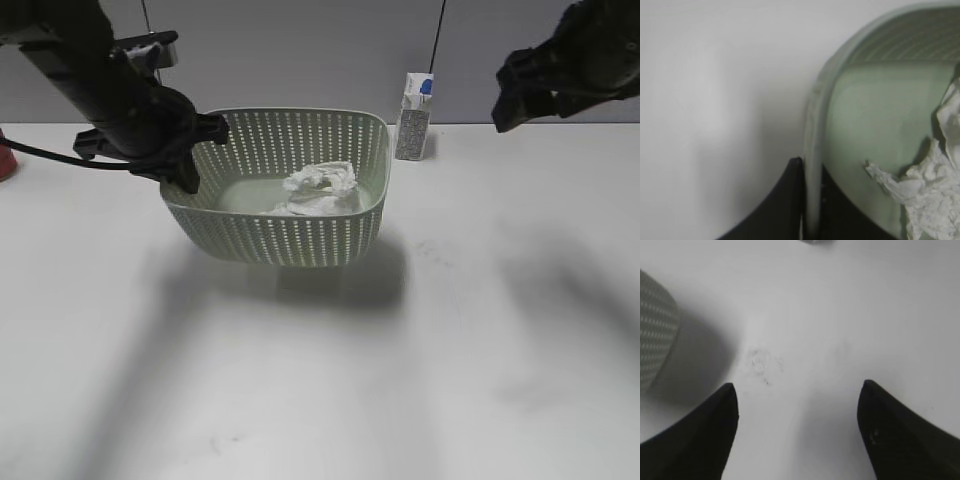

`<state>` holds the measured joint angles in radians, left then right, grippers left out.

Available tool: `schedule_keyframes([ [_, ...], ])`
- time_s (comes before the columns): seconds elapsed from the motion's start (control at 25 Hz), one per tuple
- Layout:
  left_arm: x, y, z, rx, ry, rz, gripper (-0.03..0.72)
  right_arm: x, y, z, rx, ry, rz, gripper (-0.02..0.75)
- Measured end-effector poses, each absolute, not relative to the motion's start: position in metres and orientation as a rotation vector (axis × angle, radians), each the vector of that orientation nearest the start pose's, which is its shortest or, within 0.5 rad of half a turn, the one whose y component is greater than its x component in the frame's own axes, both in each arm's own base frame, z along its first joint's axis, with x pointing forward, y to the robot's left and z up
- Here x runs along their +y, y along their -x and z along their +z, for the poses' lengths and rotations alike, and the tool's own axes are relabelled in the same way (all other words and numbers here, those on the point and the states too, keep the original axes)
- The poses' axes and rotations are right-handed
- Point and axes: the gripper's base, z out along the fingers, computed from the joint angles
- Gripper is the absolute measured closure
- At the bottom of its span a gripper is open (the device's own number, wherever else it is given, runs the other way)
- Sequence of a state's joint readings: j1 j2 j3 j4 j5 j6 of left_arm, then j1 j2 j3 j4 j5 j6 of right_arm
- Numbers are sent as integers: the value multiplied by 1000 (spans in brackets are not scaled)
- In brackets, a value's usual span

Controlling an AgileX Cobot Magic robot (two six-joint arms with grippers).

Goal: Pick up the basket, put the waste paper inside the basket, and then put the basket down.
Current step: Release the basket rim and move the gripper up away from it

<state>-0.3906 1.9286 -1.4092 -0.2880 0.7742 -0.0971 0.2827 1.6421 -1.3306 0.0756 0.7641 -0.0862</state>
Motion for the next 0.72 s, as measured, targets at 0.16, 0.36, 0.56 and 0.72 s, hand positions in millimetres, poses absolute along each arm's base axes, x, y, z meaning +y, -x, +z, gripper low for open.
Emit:
schedule_keyframes([
  [0.16,-182,-393,194,2819,-141,-462,685,89,-324,313,2566,420,203,149],
  [0.36,-184,-401,177,2826,-135,-440,685,83,-285,354,2523,451,241,151],
  [0.56,-185,-404,159,2862,-135,-419,680,74,-247,384,2487,484,242,153],
  [0.72,-184,-405,159,2848,-152,-396,605,68,-221,392,2455,485,245,153],
])
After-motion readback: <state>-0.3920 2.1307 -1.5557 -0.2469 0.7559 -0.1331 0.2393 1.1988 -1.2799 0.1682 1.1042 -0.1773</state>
